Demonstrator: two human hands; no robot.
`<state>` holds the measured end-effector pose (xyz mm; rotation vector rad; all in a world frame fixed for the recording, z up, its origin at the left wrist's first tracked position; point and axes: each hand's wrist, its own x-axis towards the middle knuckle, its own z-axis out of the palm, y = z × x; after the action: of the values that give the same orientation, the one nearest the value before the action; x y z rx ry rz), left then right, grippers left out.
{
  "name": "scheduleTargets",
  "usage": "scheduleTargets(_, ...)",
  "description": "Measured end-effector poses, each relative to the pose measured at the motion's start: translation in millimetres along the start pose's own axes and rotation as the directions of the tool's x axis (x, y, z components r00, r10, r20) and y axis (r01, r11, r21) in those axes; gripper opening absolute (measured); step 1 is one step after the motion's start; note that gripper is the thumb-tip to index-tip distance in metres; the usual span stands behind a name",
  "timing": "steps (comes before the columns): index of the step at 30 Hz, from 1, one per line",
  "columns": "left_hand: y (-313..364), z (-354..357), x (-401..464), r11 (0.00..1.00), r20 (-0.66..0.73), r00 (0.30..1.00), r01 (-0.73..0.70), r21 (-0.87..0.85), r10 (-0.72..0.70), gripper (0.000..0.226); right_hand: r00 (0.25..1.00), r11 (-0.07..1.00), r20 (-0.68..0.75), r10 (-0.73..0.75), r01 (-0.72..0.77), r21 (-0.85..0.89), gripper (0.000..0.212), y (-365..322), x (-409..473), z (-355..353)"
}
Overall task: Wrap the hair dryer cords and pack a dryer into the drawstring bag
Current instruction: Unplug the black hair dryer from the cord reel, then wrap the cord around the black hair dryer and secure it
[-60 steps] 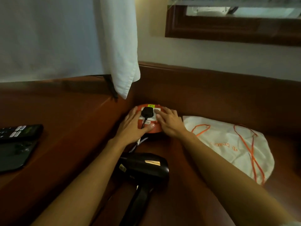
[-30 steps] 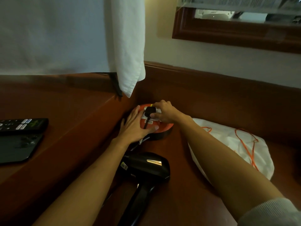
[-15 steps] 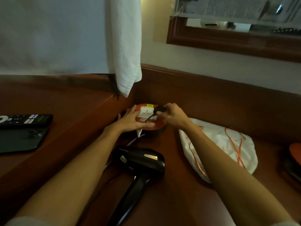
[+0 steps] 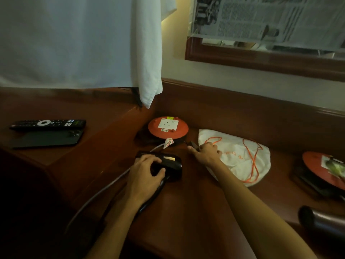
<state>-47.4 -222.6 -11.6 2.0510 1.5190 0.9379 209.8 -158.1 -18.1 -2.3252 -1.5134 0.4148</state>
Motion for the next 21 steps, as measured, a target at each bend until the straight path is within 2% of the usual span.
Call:
scheduleTargets(2,-5.3,2.6,-15.4,0.997,0.035,0.998,0.06,0.043,-0.062,0.028,0.998,0.999,-0.05,-0.027,0.029,0.026,0.067,-1.9,-19.6,-6.9)
scheduleTargets(4,-12.1,5.9,-24.2,0.985,0.115,0.981,0.148,0.087,-0.157,0.046,0.993,0.99,-0.096,-0.065,0.077,0.122,0.058,4.5,-43.3,-5.5)
scheduleTargets(6,-17.3,9.6,-30.6,0.972,0.171,0.965,0.174,0.158,-0.2,0.06,0.994,0.969,-0.064,-0.089,0.101,0.223,0.053,17.7,-72.1,1.9)
scheduleTargets(9,-19.2,14.8,-36.7,0.971,0.163,0.977,0.097,0.218,-0.134,0.051,0.991,0.966,-0.008,-0.134,0.133,0.222,0.039,39.1,-119.4,11.6)
scheduleTargets(12,-18.1,13.6,-38.0,0.979,0.121,0.993,-0.019,0.202,-0.005,0.035,0.975,0.961,-0.075,-0.211,0.22,0.168,0.026,50.8,-156.4,15.8)
scheduleTargets(15,-12.9,6.6,-37.5,0.993,0.114,0.991,-0.084,0.083,0.074,0.026,0.958,0.946,-0.098,-0.269,0.282,0.159,0.027,51.3,-177.1,13.1)
scheduleTargets(18,9.0,-6.7,-39.3,0.978,0.047,0.979,-0.196,-0.072,0.2,0.023,0.969,0.913,-0.125,-0.212,0.242,0.329,0.03,44.8,-194.0,1.5)
scheduleTargets(21,43.2,-18.4,-40.2,0.922,-0.005,0.958,-0.278,-0.269,0.287,0.021,0.976,0.808,-0.12,-0.18,0.217,0.548,0.026,34.8,-215.4,-16.7)
